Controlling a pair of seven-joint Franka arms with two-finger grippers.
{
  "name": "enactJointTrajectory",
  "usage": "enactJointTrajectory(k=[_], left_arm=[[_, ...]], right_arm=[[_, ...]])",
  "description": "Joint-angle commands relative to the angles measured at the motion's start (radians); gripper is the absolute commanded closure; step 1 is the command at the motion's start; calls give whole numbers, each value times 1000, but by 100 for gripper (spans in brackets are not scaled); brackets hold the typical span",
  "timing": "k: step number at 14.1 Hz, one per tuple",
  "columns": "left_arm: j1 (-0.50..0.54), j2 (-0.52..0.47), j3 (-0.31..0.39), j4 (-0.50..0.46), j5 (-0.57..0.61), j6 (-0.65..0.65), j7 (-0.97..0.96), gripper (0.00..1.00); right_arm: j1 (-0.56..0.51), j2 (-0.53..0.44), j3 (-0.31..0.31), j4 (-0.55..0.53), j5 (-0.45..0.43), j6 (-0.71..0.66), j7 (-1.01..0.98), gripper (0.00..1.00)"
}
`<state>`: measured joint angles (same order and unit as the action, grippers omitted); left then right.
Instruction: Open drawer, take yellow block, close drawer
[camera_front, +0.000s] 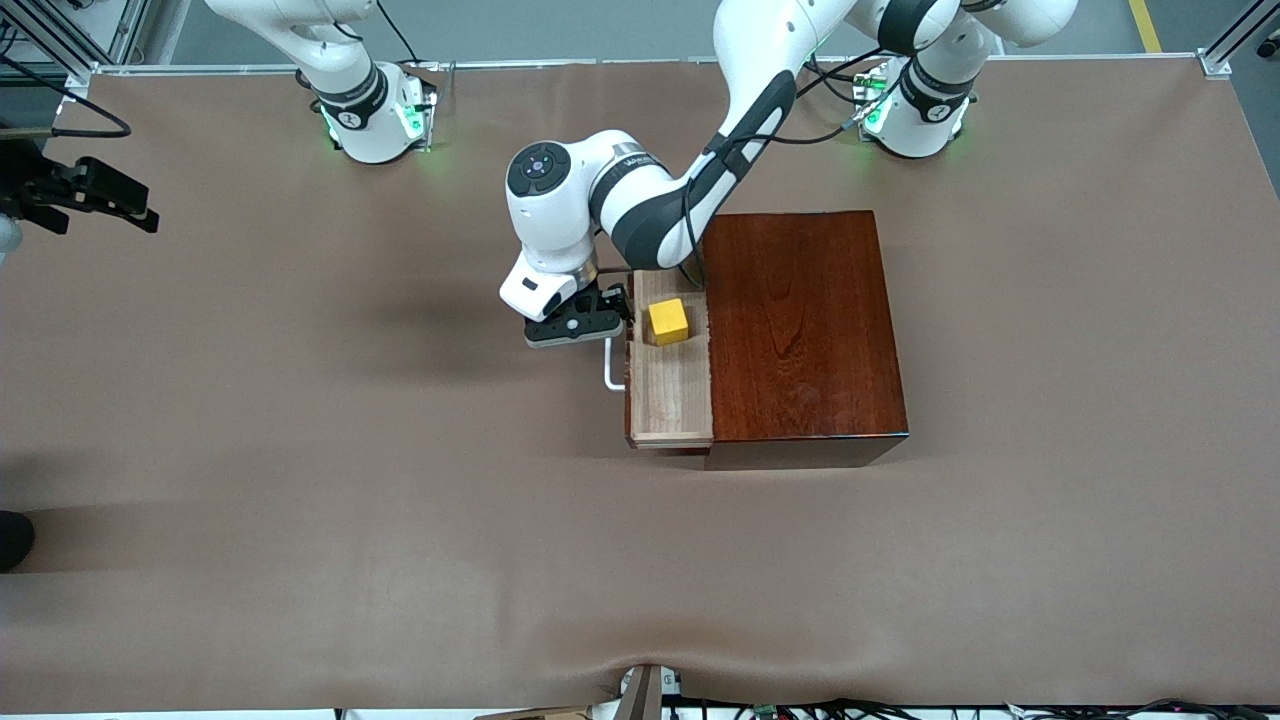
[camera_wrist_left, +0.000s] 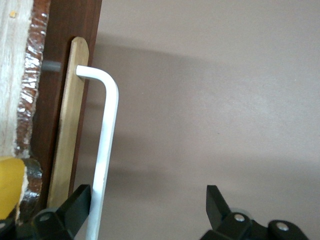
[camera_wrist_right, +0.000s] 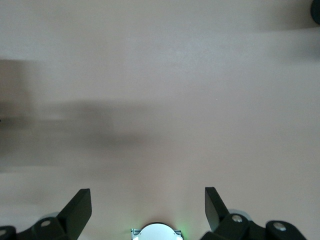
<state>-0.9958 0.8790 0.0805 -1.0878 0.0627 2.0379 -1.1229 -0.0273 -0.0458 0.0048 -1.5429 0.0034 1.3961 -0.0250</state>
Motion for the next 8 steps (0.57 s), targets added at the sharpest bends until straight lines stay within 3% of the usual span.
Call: enactJointTrajectory(k=[1,8], left_arm=[[-6,31,-10,42,-38,67,-25,0],[6,-49,-1,35,-76,-2,-18,0]], right_arm=[[7,6,-2,17,0,-12,2,0],[6,9,-2,12,-2,-12,-1,0]])
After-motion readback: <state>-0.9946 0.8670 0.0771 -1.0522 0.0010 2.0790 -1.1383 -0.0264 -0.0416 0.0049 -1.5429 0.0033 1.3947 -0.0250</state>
